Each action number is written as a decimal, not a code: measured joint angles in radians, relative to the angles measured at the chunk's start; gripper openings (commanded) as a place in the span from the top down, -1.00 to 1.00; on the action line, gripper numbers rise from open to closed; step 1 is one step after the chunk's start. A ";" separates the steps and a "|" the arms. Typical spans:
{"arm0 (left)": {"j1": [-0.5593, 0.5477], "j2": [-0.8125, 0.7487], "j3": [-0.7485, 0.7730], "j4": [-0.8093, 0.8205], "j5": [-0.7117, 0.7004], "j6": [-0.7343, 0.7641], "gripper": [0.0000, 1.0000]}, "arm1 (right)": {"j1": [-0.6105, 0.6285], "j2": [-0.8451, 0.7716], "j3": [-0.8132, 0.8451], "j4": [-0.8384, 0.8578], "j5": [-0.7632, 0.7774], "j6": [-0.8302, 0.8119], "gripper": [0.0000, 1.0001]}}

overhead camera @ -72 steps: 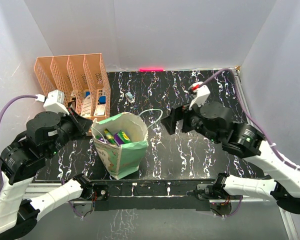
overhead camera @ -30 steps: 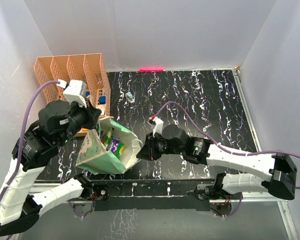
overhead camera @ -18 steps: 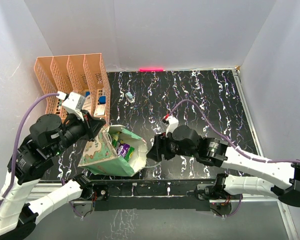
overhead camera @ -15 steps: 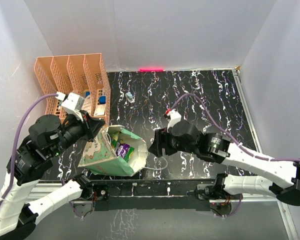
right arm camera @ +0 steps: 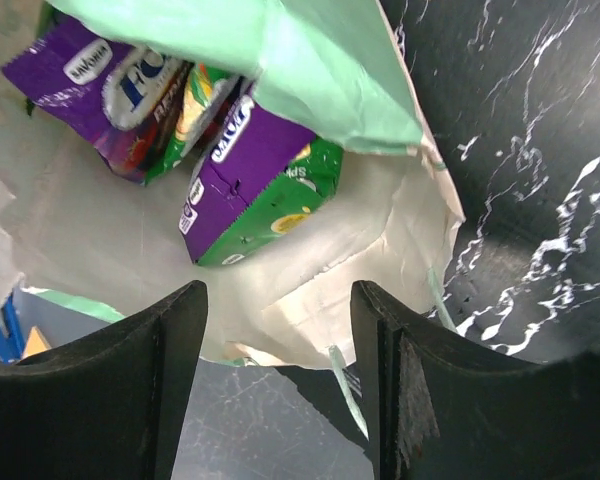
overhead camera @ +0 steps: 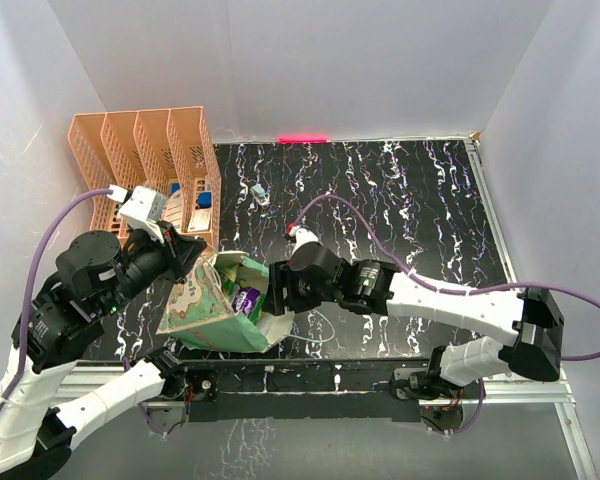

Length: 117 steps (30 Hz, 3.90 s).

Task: Take the snacks out of the paper bag
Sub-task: Take out the snack from the paper bag, then place the snack at the center of the board.

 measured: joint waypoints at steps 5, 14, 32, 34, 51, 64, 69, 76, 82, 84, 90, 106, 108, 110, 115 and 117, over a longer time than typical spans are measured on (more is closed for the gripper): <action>0.000 -0.010 0.000 -0.005 -0.008 0.000 1.00 | 0.010 -0.003 -0.113 0.113 -0.005 0.097 -0.25; 0.000 -0.034 -0.001 -0.014 -0.011 -0.005 1.00 | 0.010 0.036 -0.143 0.282 0.016 0.195 -0.26; 0.000 -0.056 -0.001 -0.034 -0.024 -0.008 1.00 | 0.009 0.118 -0.146 0.360 0.066 0.235 0.84; 0.000 -0.061 -0.001 -0.038 -0.029 -0.008 1.00 | 0.009 0.118 -0.146 0.372 0.053 0.221 0.85; 0.000 -0.166 -0.039 -0.087 -0.143 -0.035 1.00 | 0.008 0.114 0.066 0.419 -0.130 0.053 0.85; 0.000 -0.192 -0.080 -0.077 -0.161 -0.043 1.00 | 0.011 0.098 0.386 0.343 -0.127 -0.067 0.85; 0.000 -0.192 -0.080 -0.074 -0.162 -0.043 1.00 | 0.012 -0.022 0.451 0.295 0.021 -0.178 0.85; 0.000 -0.192 -0.081 -0.074 -0.166 -0.045 1.00 | 0.009 -0.227 0.358 0.216 0.506 -0.370 0.85; 0.000 -0.182 -0.081 -0.074 -0.164 -0.045 1.00 | -0.208 -0.265 0.172 0.125 0.731 -0.436 0.85; 0.000 -0.174 -0.080 -0.074 -0.163 -0.045 1.00 | -0.354 -0.256 0.103 0.107 0.698 -0.430 0.85; 0.000 -0.154 -0.080 -0.073 -0.148 -0.038 1.00 | -0.630 -0.137 0.011 0.122 0.531 -0.409 0.85; 0.000 -0.127 -0.154 0.050 0.323 0.082 1.00 | -1.015 0.508 0.350 0.440 -0.158 -0.061 0.85; 0.000 -0.118 -0.163 0.060 0.394 0.082 1.00 | -1.057 0.508 0.282 0.496 -0.197 -0.025 0.85; 0.000 -0.108 -0.171 0.072 0.470 0.078 1.00 | -1.099 0.508 0.182 0.537 -0.225 -0.002 0.85; 0.000 -0.083 -0.208 0.090 0.616 0.058 1.00 | -1.167 0.508 -0.047 0.552 -0.251 -0.026 0.58; 0.000 -0.069 -0.221 0.090 0.657 0.050 1.00 | -1.183 0.501 -0.114 0.544 -0.260 -0.059 0.27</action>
